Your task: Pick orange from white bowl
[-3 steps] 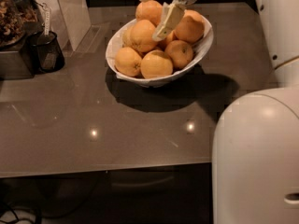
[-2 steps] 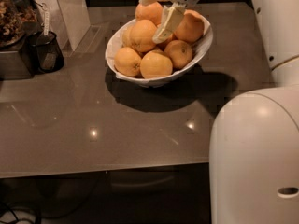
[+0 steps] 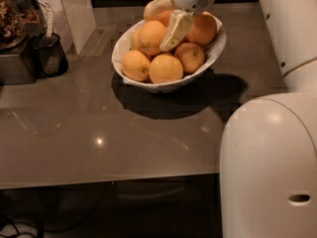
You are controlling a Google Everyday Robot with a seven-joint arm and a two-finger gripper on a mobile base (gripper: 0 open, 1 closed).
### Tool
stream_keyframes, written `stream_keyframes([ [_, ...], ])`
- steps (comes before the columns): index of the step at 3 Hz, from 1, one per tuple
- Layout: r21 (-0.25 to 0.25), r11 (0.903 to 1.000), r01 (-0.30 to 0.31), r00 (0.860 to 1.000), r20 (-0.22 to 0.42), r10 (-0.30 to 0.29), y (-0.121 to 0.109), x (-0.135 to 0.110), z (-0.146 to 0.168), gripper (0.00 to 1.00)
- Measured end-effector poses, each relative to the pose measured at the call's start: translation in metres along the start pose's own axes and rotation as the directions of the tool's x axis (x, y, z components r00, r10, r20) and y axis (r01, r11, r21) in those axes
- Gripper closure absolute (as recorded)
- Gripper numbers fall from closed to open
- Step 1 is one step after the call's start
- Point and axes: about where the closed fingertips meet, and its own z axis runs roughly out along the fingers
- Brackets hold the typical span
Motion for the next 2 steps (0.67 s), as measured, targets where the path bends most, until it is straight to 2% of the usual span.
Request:
stream_keyframes([
  [2,-0.025,0.9997,0.002,1.000,0.013,-0.002,-0.004,0.001,0.019,0.32],
])
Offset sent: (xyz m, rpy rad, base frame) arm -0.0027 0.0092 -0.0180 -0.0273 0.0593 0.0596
